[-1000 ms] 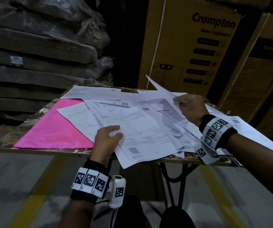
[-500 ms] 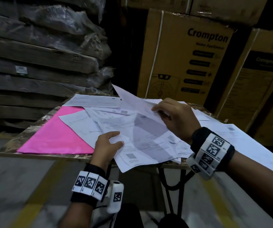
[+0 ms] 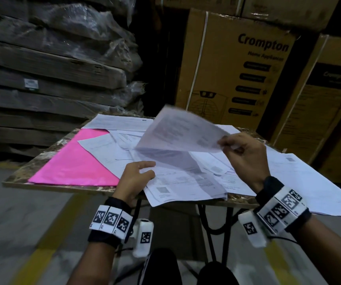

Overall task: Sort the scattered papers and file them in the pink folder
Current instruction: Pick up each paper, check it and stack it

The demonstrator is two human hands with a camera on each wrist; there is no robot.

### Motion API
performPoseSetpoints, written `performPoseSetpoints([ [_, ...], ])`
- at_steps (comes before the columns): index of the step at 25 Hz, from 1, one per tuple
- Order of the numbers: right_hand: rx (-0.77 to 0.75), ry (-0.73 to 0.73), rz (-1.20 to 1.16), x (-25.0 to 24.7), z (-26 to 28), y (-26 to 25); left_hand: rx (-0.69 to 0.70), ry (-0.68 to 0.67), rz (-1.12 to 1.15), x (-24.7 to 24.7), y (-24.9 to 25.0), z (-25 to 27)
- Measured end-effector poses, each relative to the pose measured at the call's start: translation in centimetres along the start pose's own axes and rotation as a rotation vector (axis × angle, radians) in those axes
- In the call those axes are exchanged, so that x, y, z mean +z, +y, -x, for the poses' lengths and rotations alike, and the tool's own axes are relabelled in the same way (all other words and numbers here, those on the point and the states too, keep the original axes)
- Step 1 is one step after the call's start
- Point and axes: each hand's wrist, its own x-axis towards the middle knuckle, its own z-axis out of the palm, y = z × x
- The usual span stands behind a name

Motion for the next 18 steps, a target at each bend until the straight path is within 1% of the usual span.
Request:
performPoseSetpoints([
  [3, 0.135, 0.059, -0.086, -0.5, -0.2, 0.7, 0.006, -0.004, -0.025, -0.1, -0.3, -0.2],
  [6, 0.281, 0.141, -0.270, 0.6, 0.1, 0.6, 0.080, 0.007, -0.126, -0.5, -1.0, -0.5],
  [9, 0.504, 0.289, -0.394, 2.0, 1.1, -0.1, 0.136, 0.019, -0.164, -0.3, -1.0, -0.7],
  [11, 0.694, 0.330, -0.498, 2.9, 2.0, -0.5, 0.141, 0.026, -0.157, -0.2, -0.9, -0.5],
  [13, 0.856, 0.280, -0.602, 3.6, 2.9, -1.0, 0.154, 0.027, -0.137, -0.1, -0.7, -0.4],
  [14, 0.897, 0.226, -0.620, 4.1, 3.5, -1.3, 0.165, 0.030, -0.126, -0.2, -0.7, -0.2],
  [16, 0.889, 0.103, -0.573, 4.1, 4.3, -1.6, 0.200, 0.023, -0.106, 0.3, -0.4, -0.2],
  [18, 0.858, -0.021, -0.464, 4.0, 4.8, -2.5, 0.228, 0.019, -0.090, 0.2, -0.6, -0.1],
])
